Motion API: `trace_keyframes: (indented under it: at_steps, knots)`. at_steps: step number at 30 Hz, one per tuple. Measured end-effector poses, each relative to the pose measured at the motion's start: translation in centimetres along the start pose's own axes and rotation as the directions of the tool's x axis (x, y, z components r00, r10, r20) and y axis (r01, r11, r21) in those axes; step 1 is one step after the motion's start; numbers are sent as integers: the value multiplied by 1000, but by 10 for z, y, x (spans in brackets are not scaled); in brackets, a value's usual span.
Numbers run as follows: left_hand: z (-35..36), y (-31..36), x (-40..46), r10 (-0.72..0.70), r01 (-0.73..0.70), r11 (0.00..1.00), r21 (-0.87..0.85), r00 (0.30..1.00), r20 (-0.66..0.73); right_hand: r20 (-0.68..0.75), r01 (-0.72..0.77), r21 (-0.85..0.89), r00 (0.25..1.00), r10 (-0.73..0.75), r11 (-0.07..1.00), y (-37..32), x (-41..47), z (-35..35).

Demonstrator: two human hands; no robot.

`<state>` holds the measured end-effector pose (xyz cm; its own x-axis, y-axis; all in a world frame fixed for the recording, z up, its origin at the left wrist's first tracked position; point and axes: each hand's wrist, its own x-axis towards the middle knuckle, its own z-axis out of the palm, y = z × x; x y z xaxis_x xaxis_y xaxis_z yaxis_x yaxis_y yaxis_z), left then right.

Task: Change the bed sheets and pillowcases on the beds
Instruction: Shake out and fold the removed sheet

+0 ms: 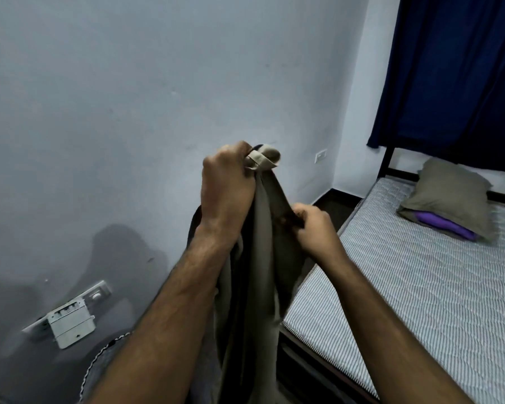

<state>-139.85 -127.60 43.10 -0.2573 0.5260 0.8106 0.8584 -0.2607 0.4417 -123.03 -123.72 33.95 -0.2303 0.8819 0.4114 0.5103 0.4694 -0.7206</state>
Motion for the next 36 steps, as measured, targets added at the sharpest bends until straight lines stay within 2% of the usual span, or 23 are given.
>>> trace_keyframes:
  at_steps: [3,5,7,9,11,12,13,14,15,17,18,20,21,23,28,29,30,32,34,36]
  knots:
    - [-7,-2,5,3,-13,998,-57,984,-177,-8,-174,-156,984,175,972,35,-8,11]
    - [-7,-8,7,-34,20,998,-64,974,-226,-68,-259,-142,966,251,955,44,-11,9]
    - [-7,-16,8,-94,84,995,-55,972,-216,-95,-293,-115,954,283,949,38,-11,1]
    - [-1,-23,6,-189,186,981,-56,980,-65,-51,-254,-6,966,253,967,13,-11,-10]
    - [12,-26,0,-302,336,932,-140,929,216,78,-172,329,985,155,928,-23,-14,-22]
    - [18,-23,-4,-344,442,861,-250,870,353,156,-138,550,986,61,824,-41,-17,-29]
    - [22,-19,-9,-362,548,743,-383,811,459,218,-128,717,975,-46,685,-59,-20,-36]
    - [25,-15,-14,-358,620,611,-493,771,526,247,-119,799,959,-142,590,-73,-21,-43]
    - [26,-11,-18,-342,661,492,-567,746,572,254,-104,830,945,-206,548,-83,-21,-49]
    - [24,-4,-22,-301,692,358,-627,721,624,234,-49,802,942,-238,596,-83,-14,-51]
    - [21,0,-24,-283,694,324,-643,720,634,195,-3,728,960,-202,686,-78,-10,-48]
    - [18,3,-27,-222,686,255,-682,728,649,49,56,457,995,-88,888,-65,-7,-38]
    - [16,4,-28,-181,689,213,-693,725,665,8,33,344,999,-38,939,-59,-6,-34]
    - [11,7,-29,-130,701,148,-697,713,689,23,-16,257,1000,10,966,-51,-8,-26]
    - [5,7,-31,-89,651,174,-739,758,646,241,-43,277,970,-26,960,-44,-7,-15]
    - [3,7,-32,-86,638,199,-744,767,636,229,-51,259,973,-10,965,-40,-5,-12]
    - [3,6,-32,-101,620,256,-741,780,618,160,-49,232,987,11,972,-38,-3,-11]
    - [2,2,-32,-175,545,463,-700,830,530,-79,-103,239,989,125,966,-30,4,-10]
    - [0,-6,-33,-283,441,655,-614,896,342,-324,-133,392,906,271,910,-23,8,-14]
    - [-3,-15,-36,-400,435,716,-546,897,189,-456,-132,390,832,316,911,-20,10,-23]
